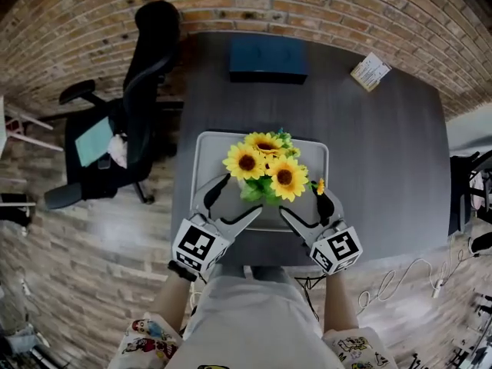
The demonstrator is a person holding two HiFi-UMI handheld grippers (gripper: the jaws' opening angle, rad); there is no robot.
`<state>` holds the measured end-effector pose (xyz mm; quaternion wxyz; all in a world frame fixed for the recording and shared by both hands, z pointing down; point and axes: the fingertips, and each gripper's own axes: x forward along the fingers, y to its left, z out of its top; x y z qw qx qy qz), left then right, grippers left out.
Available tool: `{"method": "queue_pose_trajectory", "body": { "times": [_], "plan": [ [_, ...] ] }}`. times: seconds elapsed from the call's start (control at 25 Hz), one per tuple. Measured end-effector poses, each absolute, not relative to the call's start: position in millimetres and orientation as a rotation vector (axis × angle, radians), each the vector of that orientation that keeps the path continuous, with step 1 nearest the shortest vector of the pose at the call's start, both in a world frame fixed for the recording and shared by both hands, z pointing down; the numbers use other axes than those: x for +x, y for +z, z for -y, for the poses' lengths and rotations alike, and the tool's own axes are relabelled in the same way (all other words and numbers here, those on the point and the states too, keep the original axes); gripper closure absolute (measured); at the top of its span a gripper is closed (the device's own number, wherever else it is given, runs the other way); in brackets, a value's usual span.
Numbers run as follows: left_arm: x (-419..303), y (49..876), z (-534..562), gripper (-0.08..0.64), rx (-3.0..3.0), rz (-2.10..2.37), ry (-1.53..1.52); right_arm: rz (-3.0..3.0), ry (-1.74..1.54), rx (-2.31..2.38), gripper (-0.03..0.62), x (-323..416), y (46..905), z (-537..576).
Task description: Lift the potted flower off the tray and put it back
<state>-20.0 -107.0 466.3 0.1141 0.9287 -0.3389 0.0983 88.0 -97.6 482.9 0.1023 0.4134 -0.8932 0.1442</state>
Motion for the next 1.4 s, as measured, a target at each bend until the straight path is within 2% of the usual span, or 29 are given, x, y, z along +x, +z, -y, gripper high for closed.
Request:
{"method": "queue_pose_trajectory", "body": {
  "times": [0.48,0.56,0.68,0.76,0.92,1.04,1.16,1.32,1.4],
  "plan": [
    [-16,385,84,0.180,2.800,1.027,0.139,2.690,0.248,1.317,0.192,114,407,86],
    [-16,370,82,0.202,2.798,1.039,0.106,2.703,0.211,1.317,0.243,116,392,83],
    [-17,357,79,0.241,2.786,1.059,0.074,2.733,0.163,1.330,0.267,117,372,78],
    [-17,353,76,0.259,2.775,1.062,0.055,2.746,0.133,1.331,0.302,116,362,75],
    [-23,352,72,0.340,2.751,1.098,0.038,2.786,0.108,1.361,0.369,118,346,68],
    [-26,348,69,0.359,2.749,1.108,0.049,2.789,0.100,1.369,0.409,120,339,65],
    [-31,343,67,0.426,2.741,1.130,0.048,2.783,0.098,1.379,0.469,121,338,64],
    [-36,347,66,0.481,2.715,1.137,0.043,2.780,0.106,1.374,0.567,120,341,63],
    [-39,351,66,0.529,2.710,1.139,0.041,2.783,0.125,1.372,0.591,118,342,62]
  ]
}}
